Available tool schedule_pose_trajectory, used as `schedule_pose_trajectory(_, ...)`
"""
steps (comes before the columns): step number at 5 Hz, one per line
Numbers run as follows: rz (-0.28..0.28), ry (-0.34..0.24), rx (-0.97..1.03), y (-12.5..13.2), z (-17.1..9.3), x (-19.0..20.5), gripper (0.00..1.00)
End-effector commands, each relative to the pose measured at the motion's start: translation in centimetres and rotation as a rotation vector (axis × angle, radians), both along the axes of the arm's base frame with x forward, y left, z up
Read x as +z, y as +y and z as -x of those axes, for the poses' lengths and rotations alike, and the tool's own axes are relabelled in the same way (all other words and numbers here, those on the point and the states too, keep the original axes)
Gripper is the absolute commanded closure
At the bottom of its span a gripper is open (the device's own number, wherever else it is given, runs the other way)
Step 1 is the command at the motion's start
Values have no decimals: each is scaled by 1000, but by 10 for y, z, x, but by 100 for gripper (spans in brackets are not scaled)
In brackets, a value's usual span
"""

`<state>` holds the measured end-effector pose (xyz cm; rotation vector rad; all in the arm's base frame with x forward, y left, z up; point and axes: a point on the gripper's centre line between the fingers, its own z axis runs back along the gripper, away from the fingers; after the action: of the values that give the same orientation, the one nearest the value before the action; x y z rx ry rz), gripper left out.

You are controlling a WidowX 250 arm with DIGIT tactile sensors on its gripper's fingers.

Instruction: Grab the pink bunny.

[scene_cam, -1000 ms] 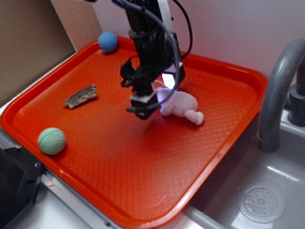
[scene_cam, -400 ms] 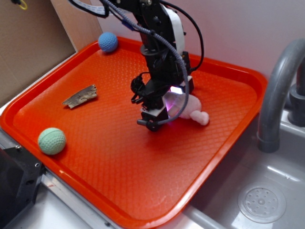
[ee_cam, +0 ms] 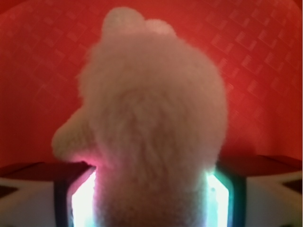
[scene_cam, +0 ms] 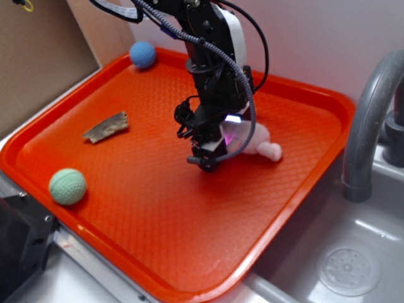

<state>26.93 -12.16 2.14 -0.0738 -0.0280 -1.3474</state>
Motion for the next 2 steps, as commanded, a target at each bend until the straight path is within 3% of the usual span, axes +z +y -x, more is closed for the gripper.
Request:
schedule_pose_trajectory(1, -66, -17, 394, 51, -3, 70, 100)
schedule_pose_trajectory(2, -101, -48, 615, 79, 1, 102, 100)
